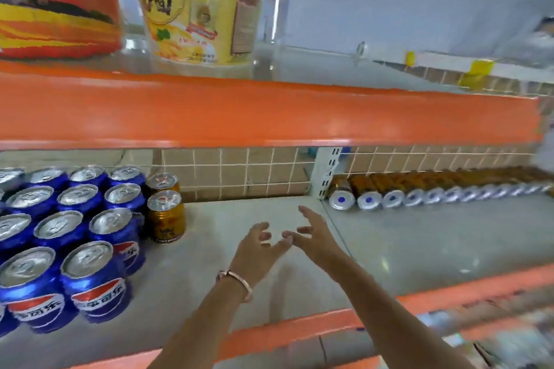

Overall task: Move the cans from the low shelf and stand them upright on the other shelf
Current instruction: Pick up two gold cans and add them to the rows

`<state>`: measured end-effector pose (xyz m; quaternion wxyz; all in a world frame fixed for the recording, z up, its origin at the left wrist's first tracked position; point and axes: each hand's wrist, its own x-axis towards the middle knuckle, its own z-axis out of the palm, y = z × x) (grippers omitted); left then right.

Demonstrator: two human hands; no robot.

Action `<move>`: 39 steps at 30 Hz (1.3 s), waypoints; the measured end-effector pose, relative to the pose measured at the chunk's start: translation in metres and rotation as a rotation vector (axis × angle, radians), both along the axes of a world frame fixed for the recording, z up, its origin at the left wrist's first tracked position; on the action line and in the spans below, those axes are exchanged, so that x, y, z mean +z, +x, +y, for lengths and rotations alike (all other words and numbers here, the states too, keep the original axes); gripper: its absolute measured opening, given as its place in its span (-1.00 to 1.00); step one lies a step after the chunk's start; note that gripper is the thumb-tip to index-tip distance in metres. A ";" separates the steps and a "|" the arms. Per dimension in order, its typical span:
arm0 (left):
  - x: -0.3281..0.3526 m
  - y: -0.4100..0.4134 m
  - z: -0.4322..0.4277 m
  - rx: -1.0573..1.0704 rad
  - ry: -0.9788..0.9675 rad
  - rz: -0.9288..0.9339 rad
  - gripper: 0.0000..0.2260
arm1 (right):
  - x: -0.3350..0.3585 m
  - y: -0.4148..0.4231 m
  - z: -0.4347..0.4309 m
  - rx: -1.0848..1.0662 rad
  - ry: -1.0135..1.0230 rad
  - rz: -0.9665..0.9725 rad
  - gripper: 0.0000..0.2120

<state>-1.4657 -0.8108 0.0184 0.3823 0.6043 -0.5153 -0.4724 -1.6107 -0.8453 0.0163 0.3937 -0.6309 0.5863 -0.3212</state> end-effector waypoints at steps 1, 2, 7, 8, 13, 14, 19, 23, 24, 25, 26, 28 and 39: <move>0.001 -0.021 -0.001 -0.051 0.002 -0.003 -0.38 | 0.002 -0.023 0.006 -0.048 0.004 -0.012 -0.29; 0.000 -0.042 -0.001 -0.098 0.005 0.001 -0.37 | 0.004 -0.047 0.013 -0.099 0.006 -0.020 -0.29; 0.001 -0.156 0.006 -0.251 0.019 0.035 -0.32 | 0.005 -0.157 0.053 -0.328 -0.032 0.007 -0.29; 0.001 -0.182 0.009 -0.274 0.025 0.048 -0.33 | 0.005 -0.181 0.061 -0.371 -0.032 0.002 -0.29; 0.001 -0.307 0.021 -0.326 0.105 0.174 -0.38 | 0.007 -0.291 0.085 -0.576 -0.079 -0.003 -0.28; 0.001 -0.330 0.022 -0.328 0.111 0.188 -0.37 | 0.006 -0.311 0.087 -0.612 -0.085 -0.014 -0.28; 0.002 -0.418 0.024 -0.307 0.110 0.248 -0.27 | -0.003 -0.397 0.091 -0.726 -0.075 -0.124 -0.20; 0.004 -0.466 0.024 -0.315 0.115 0.245 -0.26 | -0.005 -0.449 0.091 -0.716 -0.026 -0.131 -0.13; 0.005 -0.476 0.022 -0.322 0.107 0.237 -0.26 | -0.003 -0.457 0.090 -0.719 -0.037 -0.121 -0.14; 0.005 -0.485 0.020 -0.329 0.093 0.231 -0.27 | -0.004 -0.466 0.087 -0.738 -0.054 -0.145 -0.09; 0.006 -0.495 0.017 -0.334 0.085 0.233 -0.28 | -0.003 -0.475 0.084 -0.755 -0.066 -0.176 -0.04; 0.006 -0.513 0.008 -0.345 0.084 0.237 -0.29 | -0.003 -0.490 0.078 -0.755 -0.061 -0.206 -0.04; 0.011 -0.626 -0.083 -0.462 0.214 0.341 -0.02 | 0.009 -0.595 -0.009 -0.815 0.025 -0.100 -0.42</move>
